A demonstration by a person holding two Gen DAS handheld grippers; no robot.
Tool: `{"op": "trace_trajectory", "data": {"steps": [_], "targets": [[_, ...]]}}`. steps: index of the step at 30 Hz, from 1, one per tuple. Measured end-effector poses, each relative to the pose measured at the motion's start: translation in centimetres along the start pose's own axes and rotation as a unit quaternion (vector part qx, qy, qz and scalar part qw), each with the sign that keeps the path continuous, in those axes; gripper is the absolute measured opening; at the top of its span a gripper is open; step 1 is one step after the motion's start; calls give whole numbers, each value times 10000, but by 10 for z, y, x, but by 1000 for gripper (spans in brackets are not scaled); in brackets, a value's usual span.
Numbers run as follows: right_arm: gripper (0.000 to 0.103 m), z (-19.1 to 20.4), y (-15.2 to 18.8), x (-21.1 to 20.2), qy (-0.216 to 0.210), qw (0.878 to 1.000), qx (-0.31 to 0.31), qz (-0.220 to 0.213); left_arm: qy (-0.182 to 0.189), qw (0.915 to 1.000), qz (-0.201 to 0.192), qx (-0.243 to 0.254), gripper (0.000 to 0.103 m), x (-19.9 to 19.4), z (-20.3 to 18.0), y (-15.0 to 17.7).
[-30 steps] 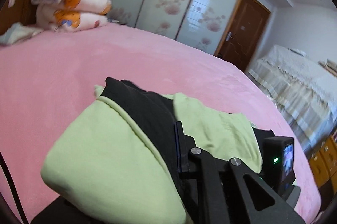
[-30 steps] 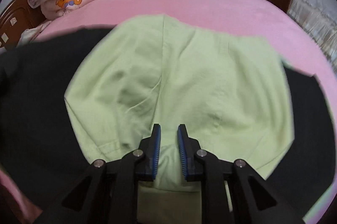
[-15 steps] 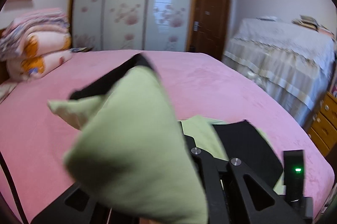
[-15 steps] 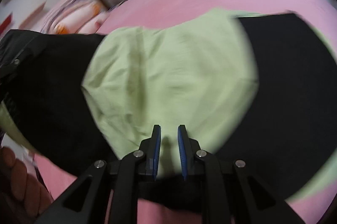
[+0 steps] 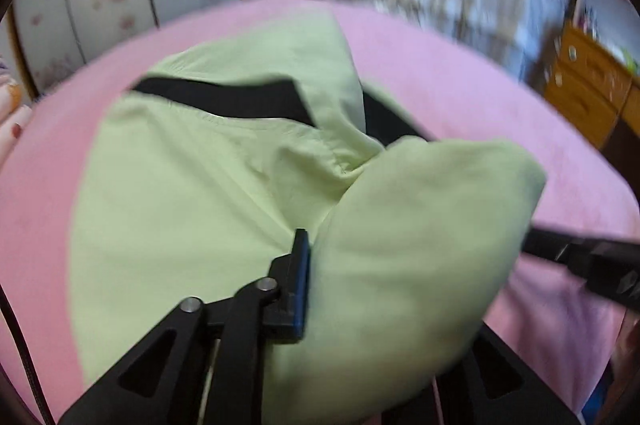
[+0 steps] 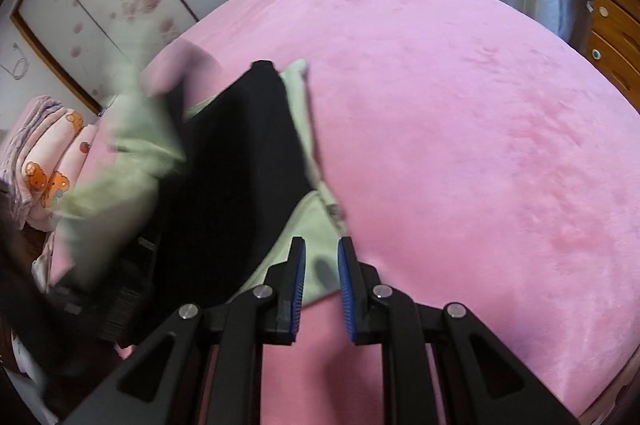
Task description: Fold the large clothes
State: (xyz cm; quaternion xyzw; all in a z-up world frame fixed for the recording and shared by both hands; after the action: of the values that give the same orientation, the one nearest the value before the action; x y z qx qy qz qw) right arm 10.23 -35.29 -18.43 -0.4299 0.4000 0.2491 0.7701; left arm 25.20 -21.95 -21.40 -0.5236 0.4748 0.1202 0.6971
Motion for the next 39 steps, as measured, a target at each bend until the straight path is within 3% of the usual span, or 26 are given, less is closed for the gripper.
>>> {"op": "trace_trajectory", "data": {"steps": [2,3,6,7,8,10,14,18,21,24,29,35,37,39], "targets": [[16,2,-1,-1,-29,10000,-13,2,-4,10000,5,52,20,-3,-1,5],[16,1,-1,-2,-32,10000,-34,-11,99,9999,-7,49,29,-7,-2,6],[16,0,2,-8,-55,9999,-124,-77,462,9989,-45,-31,78,-29,-1,9],[17,1,1,-11,-90,9998,-137,-99,522,9985,-158,-20,84,-41,-1,10],[17,2,0,-12,-146,9997,-137,-118,545,9982,-230,11,84,-50,0,10],[29,6,-4,-16,-230,9995,-127,-173,608,9976,-323,45,84,-70,0,11],[37,16,-9,-30,-484,9984,-166,-258,584,9963,-577,-261,84,-108,19,10],[49,35,-7,-35,-697,9966,-388,-200,195,9946,-543,-859,84,-126,60,24],[49,47,0,-33,-707,9952,-656,-144,-231,9913,-248,-1270,84,-118,97,35],[49,55,5,-25,-735,9939,-825,2,-399,9849,27,-1682,84,-111,127,56],[49,64,5,-5,-710,9920,-1016,242,-240,9734,192,-2270,84,-104,163,77],[49,66,0,34,-893,9885,-820,907,101,9636,294,-2657,84,-82,180,81],[17,73,1,38,-944,9857,-968,1010,195,9628,346,-2673,84,-75,182,78],[9,80,-2,29,-934,9850,-1184,840,252,9638,364,-2627,83,-70,177,74]]}}
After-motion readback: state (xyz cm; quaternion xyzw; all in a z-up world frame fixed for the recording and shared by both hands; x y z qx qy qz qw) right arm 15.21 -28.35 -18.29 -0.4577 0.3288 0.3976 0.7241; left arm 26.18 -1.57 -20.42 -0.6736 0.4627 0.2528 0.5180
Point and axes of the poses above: each gripper's, at about its wrist camera, not at the fingertips, and x roughly the way its jaws point, z to its left, y to its underside, the point moved 4 cm from there along x, roughly the way its jaws point, and after that the axes turned 3 degrees about y, right-handed, at the moved point
